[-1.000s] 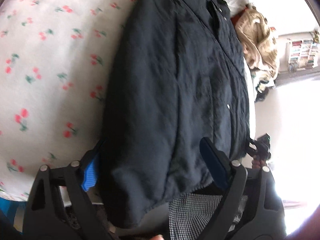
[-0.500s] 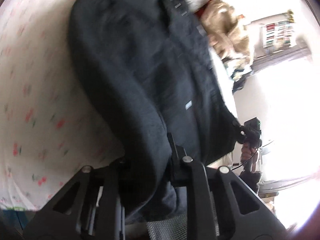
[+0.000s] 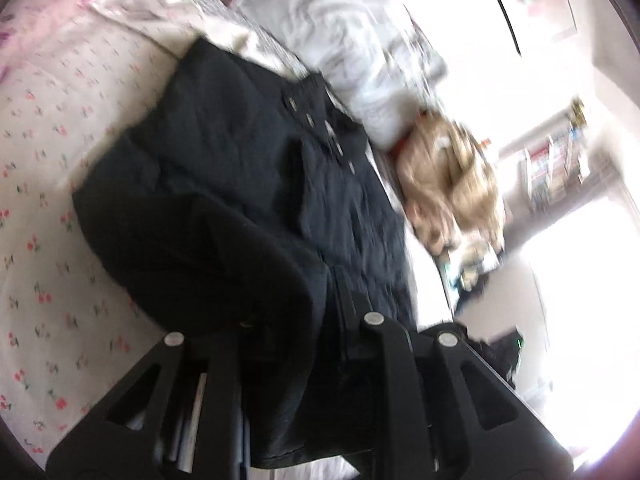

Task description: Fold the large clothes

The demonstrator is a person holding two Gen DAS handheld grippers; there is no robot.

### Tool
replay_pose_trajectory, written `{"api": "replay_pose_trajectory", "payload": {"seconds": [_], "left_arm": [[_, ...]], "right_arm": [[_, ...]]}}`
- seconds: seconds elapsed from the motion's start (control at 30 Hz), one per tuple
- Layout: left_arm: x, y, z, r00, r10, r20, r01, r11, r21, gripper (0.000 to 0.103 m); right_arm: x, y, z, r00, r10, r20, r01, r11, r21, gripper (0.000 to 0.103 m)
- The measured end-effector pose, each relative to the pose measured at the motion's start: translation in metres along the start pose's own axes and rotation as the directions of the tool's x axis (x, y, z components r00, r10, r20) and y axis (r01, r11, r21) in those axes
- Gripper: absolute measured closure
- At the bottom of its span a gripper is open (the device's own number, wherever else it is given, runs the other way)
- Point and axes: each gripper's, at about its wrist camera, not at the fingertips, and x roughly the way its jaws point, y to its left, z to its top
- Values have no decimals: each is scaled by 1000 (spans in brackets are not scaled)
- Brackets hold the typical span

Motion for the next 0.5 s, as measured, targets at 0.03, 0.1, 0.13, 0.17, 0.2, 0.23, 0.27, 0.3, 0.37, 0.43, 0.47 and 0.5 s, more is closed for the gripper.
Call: {"api": "replay_pose_trajectory", "payload": {"seconds": [0.03,0.1,0.13,0.17,0.2,0.23,0.27,0.3,0.37,0.43,0.47,0.5], "left_arm": [[3,-3,7,999,27,29,-27,1000,-3,83],[13,-15,24,996,84,34,-85,996,39,83],[17,-22,32,995,96,33,-98,993,67,83],[21,-27,40,994,103,34,-106,990,93,83],[25,-31,49,993,110,37,-113,987,115,83],[32,-36,60,991,126,40,-130,981,141,83],[38,-38,70,989,143,41,-148,976,161,83],[42,-37,77,987,157,44,-163,971,176,83],[55,-34,100,979,196,58,-203,959,196,83],[67,-25,125,972,223,79,-235,952,197,83],[73,-19,135,967,237,89,-250,949,192,83],[81,-11,147,963,253,94,-266,946,185,83]], "right_arm": [[7,1,8,1000,-16,18,16,1000,8,91],[18,6,22,999,-48,25,47,999,14,91],[25,9,33,997,-69,26,69,998,-3,91],[32,12,44,996,-83,30,84,996,-22,91],[35,13,53,996,-87,33,88,996,-32,91],[40,13,64,995,-89,42,90,995,-37,91],[46,10,73,995,-85,50,87,996,-35,91],[50,8,79,995,-84,55,86,996,-31,91],[60,0,96,993,-98,66,100,995,-19,91],[70,-8,115,990,-114,87,115,993,-7,91],[75,-14,124,988,-121,99,121,993,1,91],[79,-21,134,986,-128,109,128,992,12,91]]}}
